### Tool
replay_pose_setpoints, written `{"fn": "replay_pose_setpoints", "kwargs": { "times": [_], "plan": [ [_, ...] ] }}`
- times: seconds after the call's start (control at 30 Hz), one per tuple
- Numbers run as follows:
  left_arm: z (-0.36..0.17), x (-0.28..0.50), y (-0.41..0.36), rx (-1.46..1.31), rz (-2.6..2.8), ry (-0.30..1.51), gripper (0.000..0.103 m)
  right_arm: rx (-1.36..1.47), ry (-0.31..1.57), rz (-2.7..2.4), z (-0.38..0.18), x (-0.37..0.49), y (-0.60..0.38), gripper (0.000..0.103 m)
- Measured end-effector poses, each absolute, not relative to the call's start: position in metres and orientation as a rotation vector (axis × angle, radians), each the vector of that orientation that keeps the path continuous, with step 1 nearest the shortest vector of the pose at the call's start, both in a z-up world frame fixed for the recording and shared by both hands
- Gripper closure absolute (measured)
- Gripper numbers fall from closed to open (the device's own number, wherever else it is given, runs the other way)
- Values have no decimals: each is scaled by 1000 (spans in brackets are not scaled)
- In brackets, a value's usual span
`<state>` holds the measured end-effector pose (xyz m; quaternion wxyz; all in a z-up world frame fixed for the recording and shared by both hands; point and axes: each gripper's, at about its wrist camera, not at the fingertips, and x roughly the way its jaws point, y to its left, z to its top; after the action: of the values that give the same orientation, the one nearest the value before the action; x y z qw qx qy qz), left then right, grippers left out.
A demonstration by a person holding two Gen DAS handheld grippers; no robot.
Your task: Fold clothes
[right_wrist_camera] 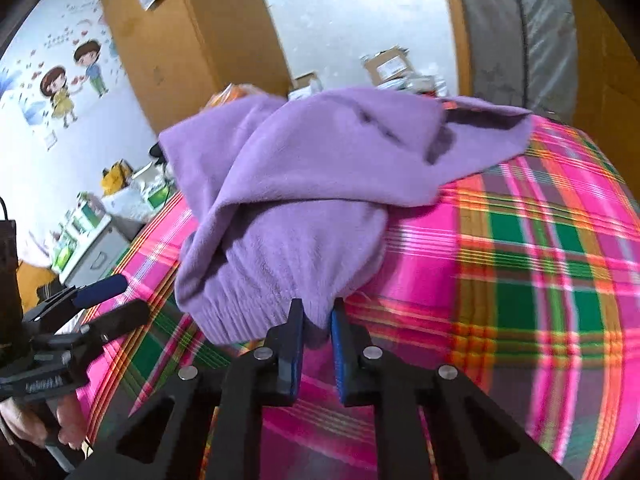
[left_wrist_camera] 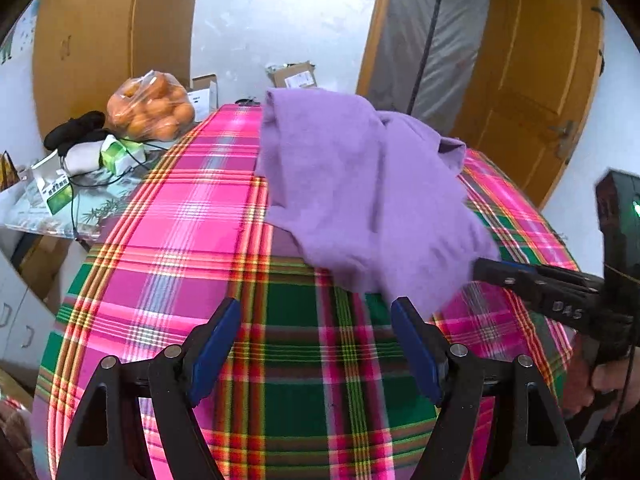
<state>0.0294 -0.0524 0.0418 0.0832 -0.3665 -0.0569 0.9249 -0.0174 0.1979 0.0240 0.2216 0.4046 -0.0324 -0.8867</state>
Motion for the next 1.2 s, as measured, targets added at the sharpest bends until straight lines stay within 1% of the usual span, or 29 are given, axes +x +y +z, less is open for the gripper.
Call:
{"fn": "replay_pose_setpoints", "kwargs": {
  "times": [0.1, 0.13, 0.17, 0.23, 0.3, 0.33, 0.47, 0.63, 0.67, 0.7, 0.73, 0.87, 1.0, 1.1, 1.2],
  "plan": [
    [43, 32, -60, -1083, 2777, -194, 24, 1143, -100, -2526, 22, -17, 224, 89],
    [43, 33, -62, -1083, 2781, -200, 24, 1157, -103, -2539, 22, -15, 228, 87],
    [43, 33, -64, -1083, 2783, -209, 24, 1167, -100, -2547, 22, -12, 230, 83],
    [42, 35, -68, -1084, 2788, -224, 24, 1136, -75, -2564, 27, -3, 225, 80],
    [41, 38, -71, -1086, 2775, -231, 24, 1065, -42, -2558, 37, 10, 213, 60],
    [40, 39, -72, -1087, 2776, -231, 24, 1028, -24, -2546, 43, 16, 205, 58],
    [39, 45, -77, -1092, 2782, -236, 24, 960, 68, -2455, 52, 30, 164, 54],
    [39, 49, -83, -1104, 2793, -238, 24, 1039, 181, -2402, 28, 19, 125, 54],
    [39, 50, -84, -1106, 2795, -235, 24, 1046, 195, -2407, 25, 16, 122, 63],
    [39, 51, -85, -1108, 2798, -232, 24, 1044, 203, -2415, 23, 14, 120, 90],
    [39, 51, -86, -1108, 2800, -232, 24, 1026, 191, -2421, 27, 14, 122, 101],
    [42, 48, -85, -1098, 2791, -246, 24, 902, 123, -2467, 52, 13, 146, 101],
    [46, 41, -69, -1071, 2710, -280, 24, 780, 7, -2643, 89, 16, 206, 101],
    [45, 32, -52, -1067, 2637, -296, 24, 793, -95, -2782, 96, 8, 257, 101],
    [40, 21, -32, -1089, 2570, -311, 24, 892, -196, -2860, 85, -4, 300, 100]
  ]
}}
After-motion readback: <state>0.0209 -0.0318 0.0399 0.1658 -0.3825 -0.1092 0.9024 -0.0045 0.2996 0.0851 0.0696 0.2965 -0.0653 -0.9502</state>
